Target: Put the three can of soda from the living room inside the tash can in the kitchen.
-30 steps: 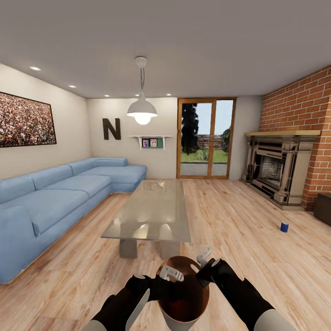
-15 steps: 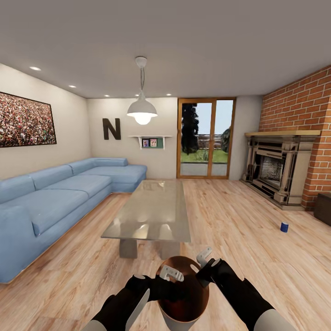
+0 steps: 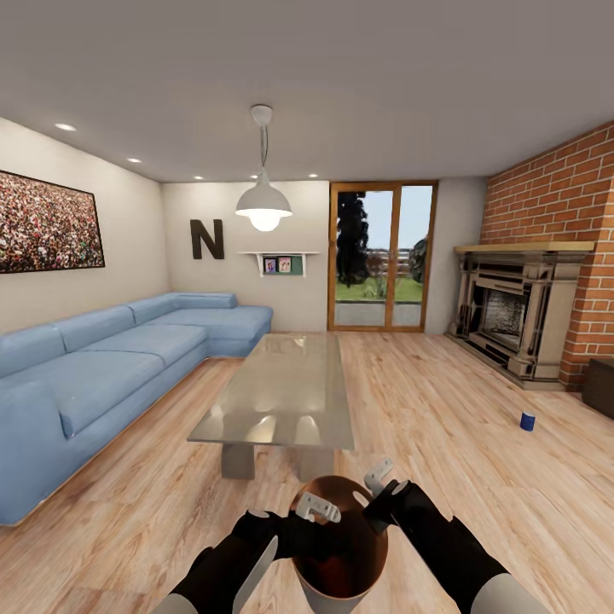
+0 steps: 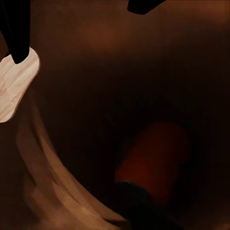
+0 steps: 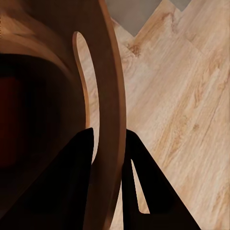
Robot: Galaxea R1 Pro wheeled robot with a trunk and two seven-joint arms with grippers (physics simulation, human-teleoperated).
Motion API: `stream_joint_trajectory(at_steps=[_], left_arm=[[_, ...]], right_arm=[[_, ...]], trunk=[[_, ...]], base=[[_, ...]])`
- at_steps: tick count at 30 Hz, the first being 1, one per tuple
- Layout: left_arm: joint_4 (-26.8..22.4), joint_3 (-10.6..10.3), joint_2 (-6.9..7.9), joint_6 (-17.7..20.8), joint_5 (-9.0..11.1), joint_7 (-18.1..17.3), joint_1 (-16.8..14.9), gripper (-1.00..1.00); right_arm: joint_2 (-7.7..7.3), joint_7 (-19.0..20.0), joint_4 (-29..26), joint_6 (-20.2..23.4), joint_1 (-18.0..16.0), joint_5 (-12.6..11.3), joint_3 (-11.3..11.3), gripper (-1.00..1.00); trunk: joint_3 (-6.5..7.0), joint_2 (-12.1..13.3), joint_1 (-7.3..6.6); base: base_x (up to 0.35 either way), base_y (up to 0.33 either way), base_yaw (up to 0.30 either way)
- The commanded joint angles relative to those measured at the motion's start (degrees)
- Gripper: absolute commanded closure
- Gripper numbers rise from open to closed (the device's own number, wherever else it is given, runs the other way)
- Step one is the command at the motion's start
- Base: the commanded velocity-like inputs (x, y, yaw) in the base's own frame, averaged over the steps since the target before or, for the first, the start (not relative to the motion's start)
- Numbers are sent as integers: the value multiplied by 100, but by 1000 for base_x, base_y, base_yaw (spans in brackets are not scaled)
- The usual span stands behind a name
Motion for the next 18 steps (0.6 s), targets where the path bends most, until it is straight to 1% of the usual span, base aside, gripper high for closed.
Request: stream_joint_trajectory(at_steps=[1,18], left_arm=[[96,9,349,-10,-130,296,1,-100],[-235,9,384,167,-122,289,13,-100]], right_arm=[[-4,18,5,-12,-8,86,-46,100],[-13,12,46,-12,-8,86,-49,100]], trunk=[[2,0,0],[2,0,0]], base=[[0,0,0],[0,0,0]])
